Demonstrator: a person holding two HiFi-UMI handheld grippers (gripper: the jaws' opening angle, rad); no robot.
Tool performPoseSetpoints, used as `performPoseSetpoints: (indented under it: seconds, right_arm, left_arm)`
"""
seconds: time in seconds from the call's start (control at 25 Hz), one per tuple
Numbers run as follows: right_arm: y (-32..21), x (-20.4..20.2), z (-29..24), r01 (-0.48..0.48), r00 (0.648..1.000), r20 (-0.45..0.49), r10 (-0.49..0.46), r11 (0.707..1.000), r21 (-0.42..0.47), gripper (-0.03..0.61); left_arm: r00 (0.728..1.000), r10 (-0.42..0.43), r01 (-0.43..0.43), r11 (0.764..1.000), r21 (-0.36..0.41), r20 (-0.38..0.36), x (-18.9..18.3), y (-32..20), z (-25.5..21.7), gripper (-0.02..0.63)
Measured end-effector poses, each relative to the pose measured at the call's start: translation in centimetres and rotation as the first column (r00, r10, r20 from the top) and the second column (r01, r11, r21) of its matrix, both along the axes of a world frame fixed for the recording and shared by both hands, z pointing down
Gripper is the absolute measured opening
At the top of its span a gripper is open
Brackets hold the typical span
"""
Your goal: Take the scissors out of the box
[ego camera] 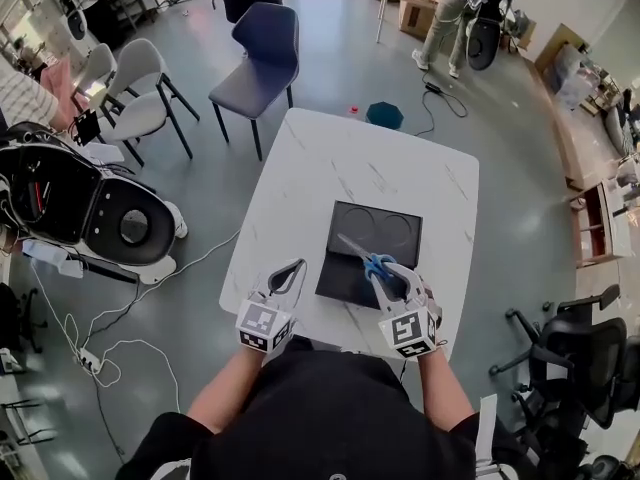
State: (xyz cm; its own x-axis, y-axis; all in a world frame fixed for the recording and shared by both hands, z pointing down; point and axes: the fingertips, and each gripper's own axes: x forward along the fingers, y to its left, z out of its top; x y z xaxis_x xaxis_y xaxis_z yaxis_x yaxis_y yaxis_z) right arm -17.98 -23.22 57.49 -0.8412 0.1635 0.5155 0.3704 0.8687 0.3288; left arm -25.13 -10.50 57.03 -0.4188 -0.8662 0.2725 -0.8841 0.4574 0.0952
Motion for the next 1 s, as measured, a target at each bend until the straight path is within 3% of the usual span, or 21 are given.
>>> performPoseSetpoints:
  seconds: [0.12,0.28,0.56,0.76,1.0]
  right_arm:
    - [-0.7,-0.5,-2.0,-0.072,0.993,0.089,0.082,0.992,-0.104,0.087]
    - [-1.9,-0.8,-5.0,-0.148,0.960,0.195,0.202,0.954,-0.261,0.087]
    - [-5.0,0.9,-7.9,-0.240,0.857,0.286,0.428,0.824,-0.512,0.089]
    - [-6.2,1.8,-9.0,-0.267,0.804,0.321,0.500,0.787,-0.556,0.089]
    - [-6.8,2.7,-8.9,-0.288,0.791,0.322,0.520,0.781,-0.553,0.089]
  left_arm:
    - [1.000,0.017,-0.017,1.000,0.013,0.014,0.2,-0.6,-0.8,0.009]
    - [0.999,0.016,-0.017,0.999,0.032,0.030,0.2,-1.3,-1.8,0.009]
    - [0.998,0.029,-0.033,0.997,0.075,0.050,0.4,-2.6,-3.5,0.009]
    - [0.998,0.026,-0.031,0.995,0.091,0.059,0.2,-3.2,-4.2,0.009]
    - [0.997,0.048,-0.053,0.993,0.102,0.057,0.8,-4.1,-4.6,0.009]
